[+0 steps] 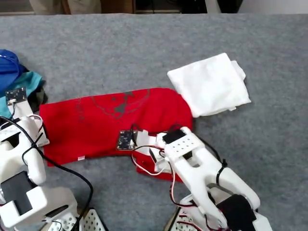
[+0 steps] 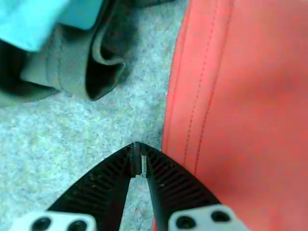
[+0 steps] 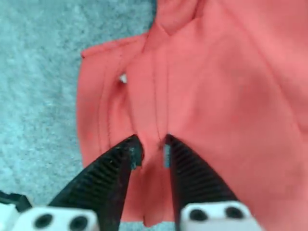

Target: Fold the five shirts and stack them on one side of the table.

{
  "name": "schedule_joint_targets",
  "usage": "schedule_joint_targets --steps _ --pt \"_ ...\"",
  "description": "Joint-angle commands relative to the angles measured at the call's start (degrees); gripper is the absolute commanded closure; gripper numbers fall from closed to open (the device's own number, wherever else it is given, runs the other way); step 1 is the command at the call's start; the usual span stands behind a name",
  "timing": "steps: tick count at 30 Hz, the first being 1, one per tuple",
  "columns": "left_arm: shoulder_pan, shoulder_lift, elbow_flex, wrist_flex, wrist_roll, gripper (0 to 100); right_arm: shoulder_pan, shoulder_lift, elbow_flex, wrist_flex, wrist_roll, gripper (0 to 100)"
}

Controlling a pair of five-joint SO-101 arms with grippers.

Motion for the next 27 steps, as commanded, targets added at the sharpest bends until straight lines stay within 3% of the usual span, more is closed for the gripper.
schedule_joint_targets --steps 1,9,18,27 --pt "-0.5 -1.5 0.1 -0.6 0.8 98 -0.5 0.5 -0.3 -0.5 -1.1 99.6" --pt "-0.5 -1.5 0.1 -0.6 0.8 98 -0.5 0.4 -0.6 0.6 -1.1 99.5" --pt "-0.6 -1.5 0.1 -0.6 0.8 98 -0.9 0.4 -11.4 13.7 -1.8 99.6" --pt "-0.7 -1.5 0.1 -0.6 0.8 98 -1.7 -1.4 -8.9 14.2 -1.8 99.6"
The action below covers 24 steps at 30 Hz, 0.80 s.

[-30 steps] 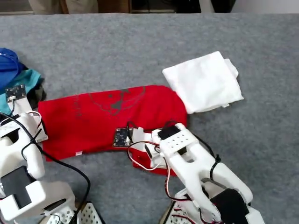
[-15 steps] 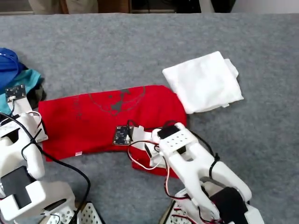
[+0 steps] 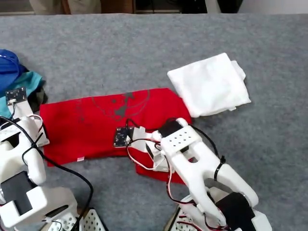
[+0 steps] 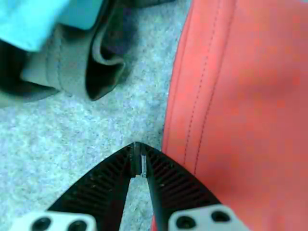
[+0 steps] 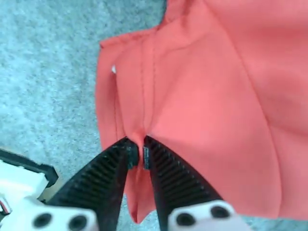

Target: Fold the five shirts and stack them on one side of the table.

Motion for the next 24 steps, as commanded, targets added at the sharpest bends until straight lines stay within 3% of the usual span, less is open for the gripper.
schedule_joint_targets --steps 1,13,24 --pt "-0.7 -1.5 0.1 -0.6 0.8 98 -0.3 -3.3 0.3 0.5 -0.5 99.6" --pt "-0.7 -1.5 0.1 -0.6 0.8 98 -0.7 -18.6 1.5 6.0 -2.9 99.6" --pt "-0.7 -1.5 0.1 -0.6 0.8 98 -0.7 -18.9 11.0 1.0 -2.5 99.3"
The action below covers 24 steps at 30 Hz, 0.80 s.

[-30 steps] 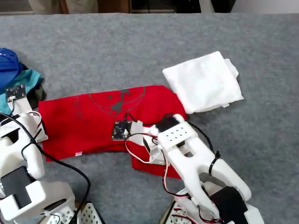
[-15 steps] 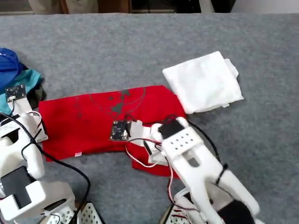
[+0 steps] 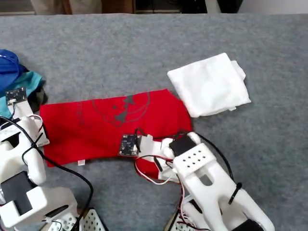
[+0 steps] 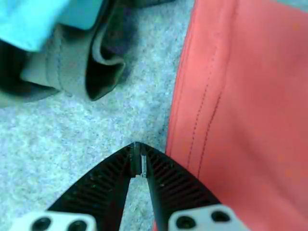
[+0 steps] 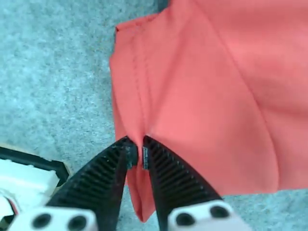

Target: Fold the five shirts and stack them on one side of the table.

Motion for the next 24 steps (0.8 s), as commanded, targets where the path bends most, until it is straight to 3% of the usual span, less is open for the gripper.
schedule_joint_targets --steps 1,8,16,24 --pt "-0.7 -1.5 0.1 -0.6 0.8 98 -0.7 -0.8 0.4 -1.6 -0.4 99.1" --pt "-0.7 -1.5 0.1 -0.6 0.8 98 -0.7 -1.0 2.5 -2.4 1.0 79.3" --pt "-0.7 -1.5 0.1 -0.6 0.8 98 -0.9 -0.8 0.7 -0.2 2.2 82.9" --pt "-0.7 -1.5 0.1 -0.6 0.8 98 -7.0 4.2 8.5 -12.4 1.7 82.8"
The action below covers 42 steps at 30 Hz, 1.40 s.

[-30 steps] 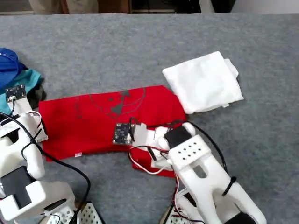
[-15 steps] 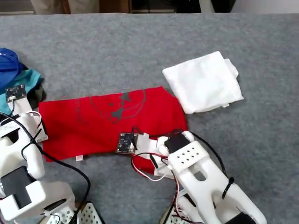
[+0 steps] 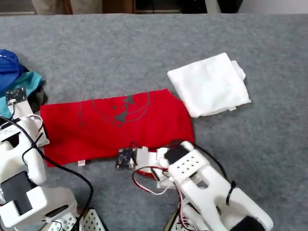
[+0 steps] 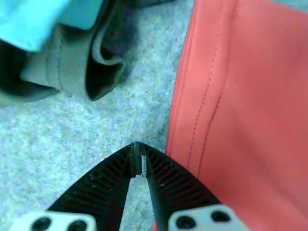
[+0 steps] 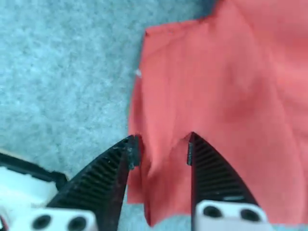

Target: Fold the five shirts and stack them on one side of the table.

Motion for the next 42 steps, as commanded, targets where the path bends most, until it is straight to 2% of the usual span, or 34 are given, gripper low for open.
schedule_joint_targets --steps 1,9,20,26,30,35,42 --pt "-0.6 -1.5 0.1 -0.6 0.8 98 -1.5 3.7 -0.1 -3.6 0.2 82.8" --pt "-0.7 -1.5 0.1 -0.6 0.8 98 -1.2 15.3 -6.1 -3.4 0.2 83.1" --pt "-0.8 -1.5 0.1 -0.6 0.8 98 0.2 15.9 -6.7 -3.6 -1.5 83.3" --pt "-0.7 -1.5 0.1 -0.6 0.8 98 0.7 16.1 -7.2 -3.5 -1.6 96.4" --pt "-0.5 -1.5 0.1 -0.6 0.7 98 1.6 16.1 -7.3 -3.5 -1.6 95.5" --pt "-0.4 -1.5 0.0 -0.6 0.8 98 4.8 16.0 -9.3 -3.1 -1.5 99.7" --pt "-0.3 -1.5 -0.3 -0.6 0.8 98 9.0 16.3 -24.1 7.5 -0.9 99.4"
